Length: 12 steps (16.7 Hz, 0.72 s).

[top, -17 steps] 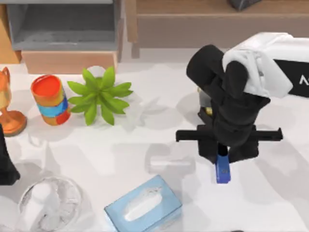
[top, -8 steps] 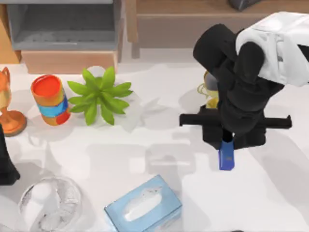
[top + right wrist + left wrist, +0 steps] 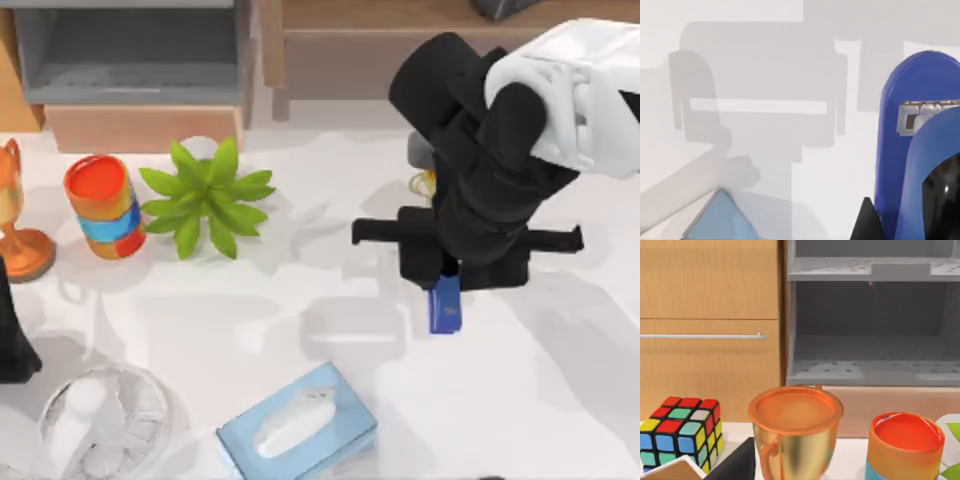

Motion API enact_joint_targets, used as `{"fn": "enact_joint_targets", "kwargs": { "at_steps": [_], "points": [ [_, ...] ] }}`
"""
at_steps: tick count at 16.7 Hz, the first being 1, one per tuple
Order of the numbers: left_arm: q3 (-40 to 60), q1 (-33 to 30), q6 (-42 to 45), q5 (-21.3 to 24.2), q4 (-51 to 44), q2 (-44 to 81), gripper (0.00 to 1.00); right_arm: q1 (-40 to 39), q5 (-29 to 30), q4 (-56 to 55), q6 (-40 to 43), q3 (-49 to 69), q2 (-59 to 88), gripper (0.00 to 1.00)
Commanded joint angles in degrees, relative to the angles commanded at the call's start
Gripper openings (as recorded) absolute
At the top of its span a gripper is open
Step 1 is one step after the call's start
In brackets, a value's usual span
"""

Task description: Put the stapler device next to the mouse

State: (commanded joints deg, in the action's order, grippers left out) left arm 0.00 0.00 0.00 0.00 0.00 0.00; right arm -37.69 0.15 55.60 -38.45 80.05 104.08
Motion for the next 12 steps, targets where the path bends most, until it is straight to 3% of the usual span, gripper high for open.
{"fn": "enact_joint_targets", "kwargs": {
  "at_steps": [12],
  "points": [
    [0.0, 0.0, 0.0, 0.0, 0.0, 0.0, 1.00, 0.7, -0.6, -6.2, 1.2, -6.6, 8.1, 0.00]
  ]
}}
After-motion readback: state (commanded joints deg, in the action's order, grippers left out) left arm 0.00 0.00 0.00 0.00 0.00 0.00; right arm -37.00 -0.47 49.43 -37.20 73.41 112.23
